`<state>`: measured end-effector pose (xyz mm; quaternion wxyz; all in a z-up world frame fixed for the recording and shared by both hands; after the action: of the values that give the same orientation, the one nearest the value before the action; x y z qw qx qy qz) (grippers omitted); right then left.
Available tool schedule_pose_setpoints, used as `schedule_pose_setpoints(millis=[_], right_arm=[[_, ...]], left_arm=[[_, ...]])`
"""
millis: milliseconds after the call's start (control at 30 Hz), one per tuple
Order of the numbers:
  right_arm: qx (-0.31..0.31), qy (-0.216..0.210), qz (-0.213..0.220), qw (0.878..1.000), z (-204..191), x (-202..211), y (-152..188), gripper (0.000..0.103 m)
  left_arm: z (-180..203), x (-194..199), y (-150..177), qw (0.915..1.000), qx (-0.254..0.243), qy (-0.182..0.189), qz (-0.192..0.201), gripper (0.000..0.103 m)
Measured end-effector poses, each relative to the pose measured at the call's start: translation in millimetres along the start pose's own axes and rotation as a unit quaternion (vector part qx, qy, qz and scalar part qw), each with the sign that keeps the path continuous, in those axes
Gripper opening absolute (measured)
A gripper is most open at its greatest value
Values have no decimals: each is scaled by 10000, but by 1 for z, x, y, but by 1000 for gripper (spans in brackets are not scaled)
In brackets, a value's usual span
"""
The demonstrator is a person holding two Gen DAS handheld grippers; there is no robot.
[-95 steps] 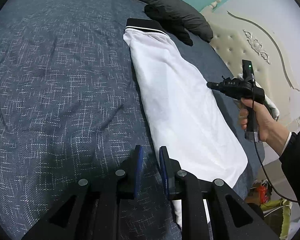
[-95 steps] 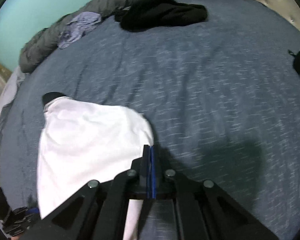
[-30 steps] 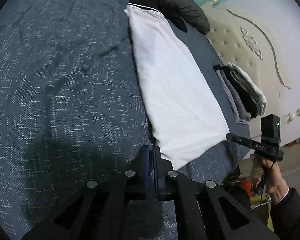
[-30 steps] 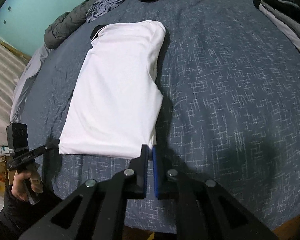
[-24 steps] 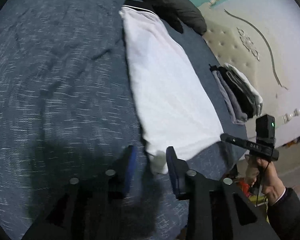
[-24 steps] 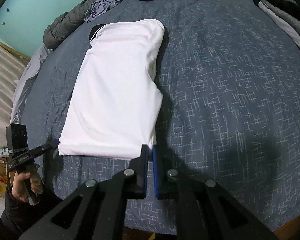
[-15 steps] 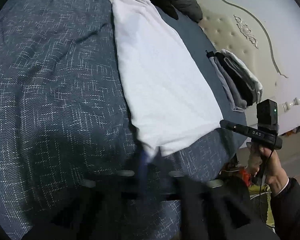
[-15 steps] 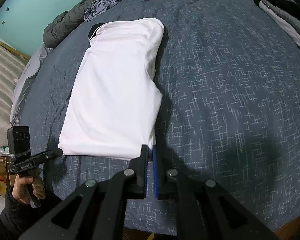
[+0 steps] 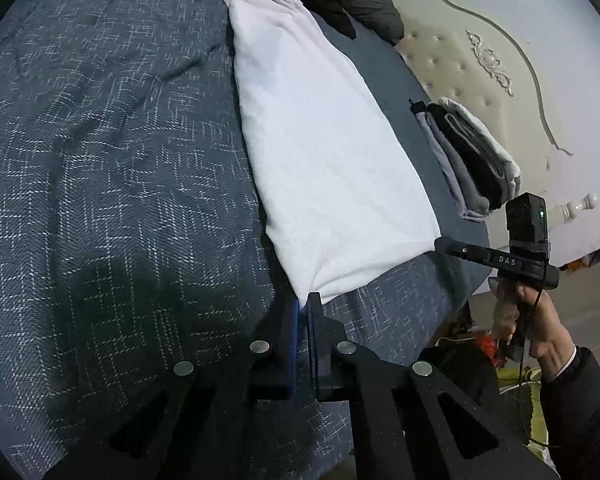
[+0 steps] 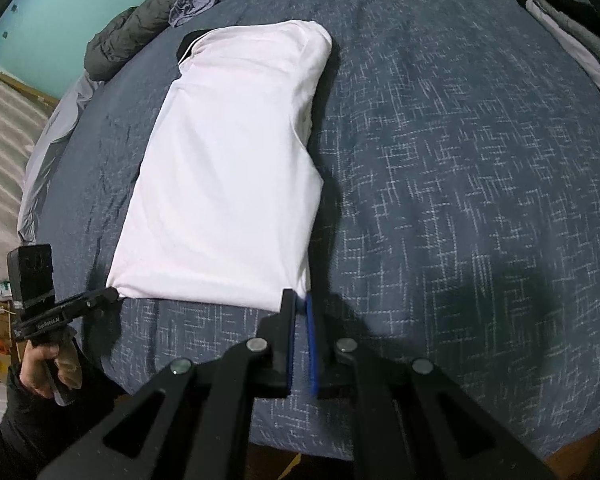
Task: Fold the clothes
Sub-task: 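Press the hem end flat with the left gripper while the right gripper holds it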
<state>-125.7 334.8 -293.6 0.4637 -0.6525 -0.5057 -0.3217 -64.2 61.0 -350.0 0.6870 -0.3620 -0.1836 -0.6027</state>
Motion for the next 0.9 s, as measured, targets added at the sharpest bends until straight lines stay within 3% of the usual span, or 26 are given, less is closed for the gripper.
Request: schedule_pose_setpoints(millis=[100,167,233,367,700,900], right_arm=[[-111,84,22,9999,2,6,-5,22],[-235,121,95,9996,7,12,-10,39],[-364,5,154,9992,9,18,-15,39],[-518,-88,149,9985,11,22,-23,54],[-384,-143,-429,9982,2,-15,-32,57],[-313,-180,-568,9977,4,-27,-36,57]], left_arm=[[-6,3,-2,9999,122,12,80,25],[-8,5,-5,9996,211,73,143,28],[-6,6,-8,9997,176,70,181,32],[-4,2,-11,9996,188,112,177,41],[1,-15,-24,9992,352,169,40,41],[2,-21,-21,9987,489,159,1,41]])
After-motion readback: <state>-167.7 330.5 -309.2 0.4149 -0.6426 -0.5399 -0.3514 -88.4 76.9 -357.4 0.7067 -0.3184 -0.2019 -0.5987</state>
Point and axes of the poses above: each gripper's, at about its wrist camera, not at the fingertips, and x roughly against the way its jaws point, z to its right, y to its underside, the point moved 6 cm from there along -x, roughly the way its jaws point, and after that the axes turned 2 degrees about x, right-handed, at the moved point
